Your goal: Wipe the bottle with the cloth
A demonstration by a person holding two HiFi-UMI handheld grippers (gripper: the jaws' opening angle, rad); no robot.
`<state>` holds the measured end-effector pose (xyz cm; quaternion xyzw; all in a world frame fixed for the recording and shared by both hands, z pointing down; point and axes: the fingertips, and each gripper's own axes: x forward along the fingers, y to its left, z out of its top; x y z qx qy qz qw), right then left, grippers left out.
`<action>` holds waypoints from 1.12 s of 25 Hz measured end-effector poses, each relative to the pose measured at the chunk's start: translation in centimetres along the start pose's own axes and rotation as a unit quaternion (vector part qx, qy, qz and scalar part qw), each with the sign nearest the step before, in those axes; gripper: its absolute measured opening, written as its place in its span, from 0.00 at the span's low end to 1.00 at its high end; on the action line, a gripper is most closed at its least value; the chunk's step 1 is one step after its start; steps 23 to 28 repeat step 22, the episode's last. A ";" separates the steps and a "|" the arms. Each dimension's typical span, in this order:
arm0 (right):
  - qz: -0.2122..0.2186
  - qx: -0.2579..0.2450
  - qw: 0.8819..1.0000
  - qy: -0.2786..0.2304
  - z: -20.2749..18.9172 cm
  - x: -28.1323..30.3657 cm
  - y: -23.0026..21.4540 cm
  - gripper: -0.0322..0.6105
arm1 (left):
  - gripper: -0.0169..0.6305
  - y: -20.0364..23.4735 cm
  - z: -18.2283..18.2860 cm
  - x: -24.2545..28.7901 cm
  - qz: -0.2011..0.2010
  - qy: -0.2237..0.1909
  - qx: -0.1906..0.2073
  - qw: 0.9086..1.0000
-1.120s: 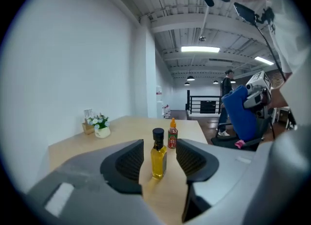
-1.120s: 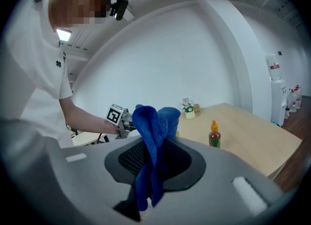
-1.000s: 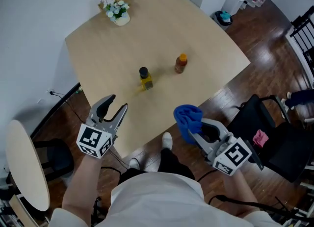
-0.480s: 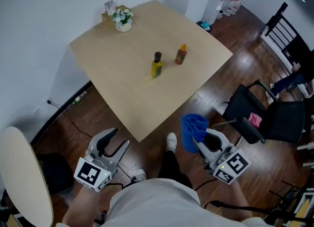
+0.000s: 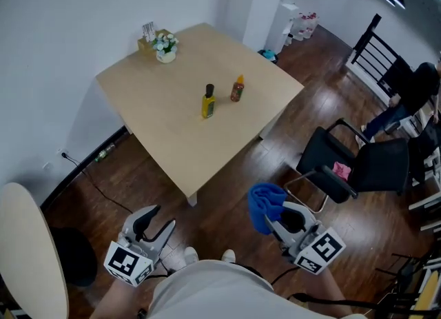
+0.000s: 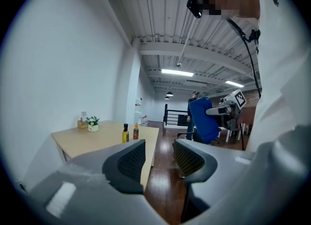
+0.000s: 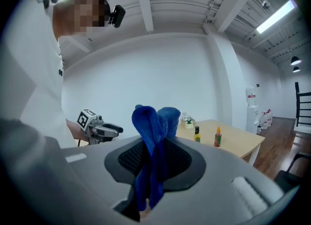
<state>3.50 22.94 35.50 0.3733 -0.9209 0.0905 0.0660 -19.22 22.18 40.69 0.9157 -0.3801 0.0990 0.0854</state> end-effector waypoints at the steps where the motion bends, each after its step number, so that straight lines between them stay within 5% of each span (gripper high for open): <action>1: 0.004 -0.002 1.000 0.000 0.2 -0.5 0.2 0.19 | 0.33 -0.7 0.4 0.1 0.001 -0.003 -0.004 1.000; 9: 0.013 -0.003 1.000 -0.006 0.2 -4.0 0.2 0.19 | 0.33 -6.1 2.5 1.5 -0.026 -0.011 0.012 1.000; 28: 0.024 -0.013 1.000 -0.014 0.5 -5.5 0.6 0.19 | 0.33 -8.1 2.4 0.8 -0.019 -0.004 0.022 1.000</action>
